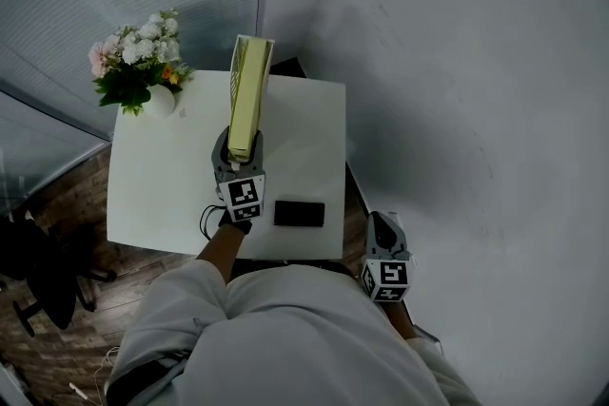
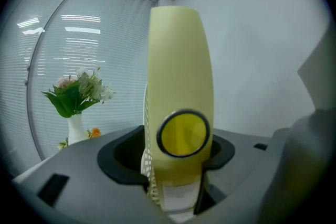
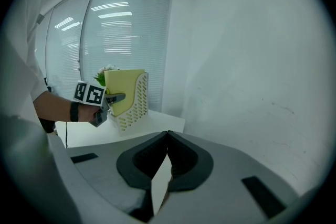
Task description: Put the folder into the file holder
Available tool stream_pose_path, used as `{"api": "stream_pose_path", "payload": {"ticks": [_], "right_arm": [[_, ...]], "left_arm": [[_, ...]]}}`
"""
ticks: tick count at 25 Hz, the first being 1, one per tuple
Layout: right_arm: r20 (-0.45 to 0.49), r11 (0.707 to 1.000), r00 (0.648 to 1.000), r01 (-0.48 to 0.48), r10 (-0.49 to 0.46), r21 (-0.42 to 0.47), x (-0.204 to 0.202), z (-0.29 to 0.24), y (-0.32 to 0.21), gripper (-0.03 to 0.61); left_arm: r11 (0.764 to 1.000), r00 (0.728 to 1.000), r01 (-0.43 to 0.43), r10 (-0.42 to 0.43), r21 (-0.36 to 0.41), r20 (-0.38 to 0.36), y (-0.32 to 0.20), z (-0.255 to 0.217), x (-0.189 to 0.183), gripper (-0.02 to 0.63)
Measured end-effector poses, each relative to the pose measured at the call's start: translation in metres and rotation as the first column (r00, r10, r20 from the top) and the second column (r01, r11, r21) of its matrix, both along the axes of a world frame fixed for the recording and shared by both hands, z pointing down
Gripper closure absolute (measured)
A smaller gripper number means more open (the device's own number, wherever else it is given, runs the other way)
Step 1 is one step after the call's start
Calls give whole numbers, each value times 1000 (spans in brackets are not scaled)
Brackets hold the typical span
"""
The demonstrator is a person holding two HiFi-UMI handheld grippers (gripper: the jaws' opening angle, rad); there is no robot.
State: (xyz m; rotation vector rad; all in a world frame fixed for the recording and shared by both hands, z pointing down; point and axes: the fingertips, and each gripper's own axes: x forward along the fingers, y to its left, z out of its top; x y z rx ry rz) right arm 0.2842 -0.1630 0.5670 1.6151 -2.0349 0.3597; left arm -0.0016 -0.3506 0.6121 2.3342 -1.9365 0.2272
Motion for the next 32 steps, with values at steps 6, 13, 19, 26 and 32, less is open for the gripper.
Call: {"api": "stream_pose_path", "payload": {"ticks": [6, 13, 19, 26, 32], "right_arm": [[39, 997, 999, 34, -36, 64, -31, -10, -3, 566], [88, 989, 995, 31, -44, 142, -70, -28, -9, 566], [120, 977, 992, 14, -41, 215, -96, -49, -11, 566], [150, 962, 989, -20, -21, 271, -110, -70, -6, 567], [144, 957, 989, -11, -33, 291, -126, -79, -1, 568]], "left_arm": [[996, 995, -85, 86, -16, 43, 38, -15, -11, 334], [970, 966, -242, 242, -17, 92, 91, -51, -35, 338], [931, 928, -365, 365, -17, 76, 124, -86, -64, 543], [912, 912, -409, 410, -17, 33, 146, -106, -92, 606], [888, 888, -458, 459, -37, 11, 160, -106, -102, 606]]}}
